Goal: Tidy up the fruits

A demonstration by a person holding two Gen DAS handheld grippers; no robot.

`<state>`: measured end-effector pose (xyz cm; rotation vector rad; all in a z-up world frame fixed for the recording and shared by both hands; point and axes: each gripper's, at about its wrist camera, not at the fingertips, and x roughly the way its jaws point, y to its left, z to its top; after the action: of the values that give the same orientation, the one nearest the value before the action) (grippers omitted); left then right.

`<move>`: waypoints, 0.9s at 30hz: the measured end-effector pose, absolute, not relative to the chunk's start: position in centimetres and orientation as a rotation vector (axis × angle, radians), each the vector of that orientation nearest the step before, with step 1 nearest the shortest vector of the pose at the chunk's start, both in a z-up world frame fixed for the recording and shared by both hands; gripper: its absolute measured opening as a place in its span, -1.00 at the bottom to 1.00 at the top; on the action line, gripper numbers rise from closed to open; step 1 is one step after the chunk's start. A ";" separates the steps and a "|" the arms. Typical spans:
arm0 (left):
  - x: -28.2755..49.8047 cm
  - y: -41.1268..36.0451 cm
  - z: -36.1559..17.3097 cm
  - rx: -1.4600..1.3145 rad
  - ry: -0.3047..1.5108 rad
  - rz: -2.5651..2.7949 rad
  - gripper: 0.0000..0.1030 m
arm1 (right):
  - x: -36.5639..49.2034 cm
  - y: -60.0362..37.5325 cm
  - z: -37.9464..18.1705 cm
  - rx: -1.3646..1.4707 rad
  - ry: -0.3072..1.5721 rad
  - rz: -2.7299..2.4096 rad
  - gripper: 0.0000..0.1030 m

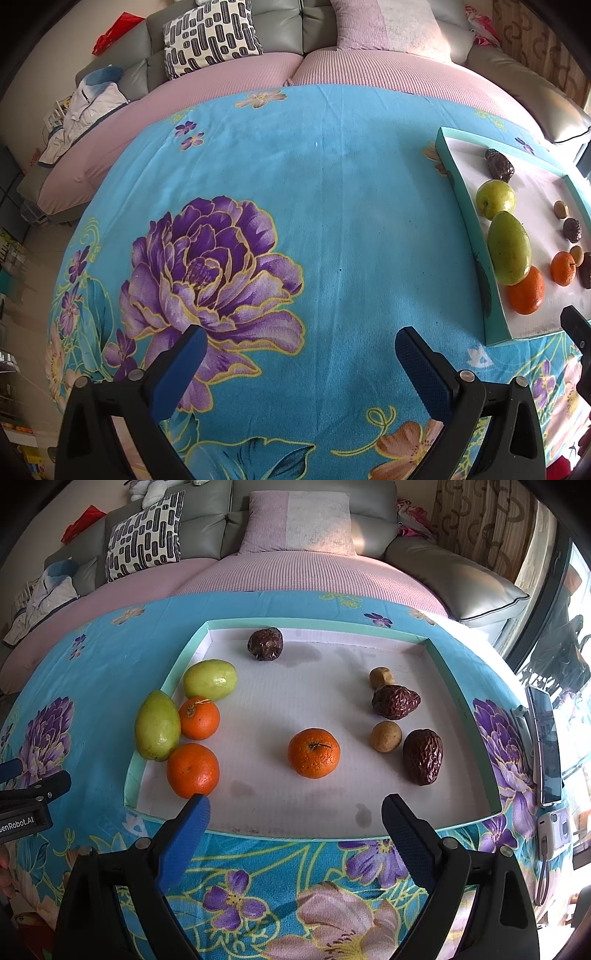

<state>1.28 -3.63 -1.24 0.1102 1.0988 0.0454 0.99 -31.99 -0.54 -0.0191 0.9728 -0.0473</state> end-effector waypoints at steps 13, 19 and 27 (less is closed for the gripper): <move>1.3 -3.6 -1.3 0.111 1.100 0.046 1.00 | 1.0 -32.0 -0.5 -0.019 0.974 -0.047 0.83; 1.3 -3.6 -1.3 0.111 1.100 0.046 1.00 | 0.9 -31.8 -0.7 -0.022 0.977 -0.046 0.83; 1.4 -3.6 -1.3 0.111 1.100 0.044 1.00 | 0.9 -31.8 -0.8 -0.022 0.980 -0.045 0.83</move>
<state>1.39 -3.62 -1.29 0.1114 1.1002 0.0445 0.94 -31.77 -0.78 -0.0222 0.9798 -0.0453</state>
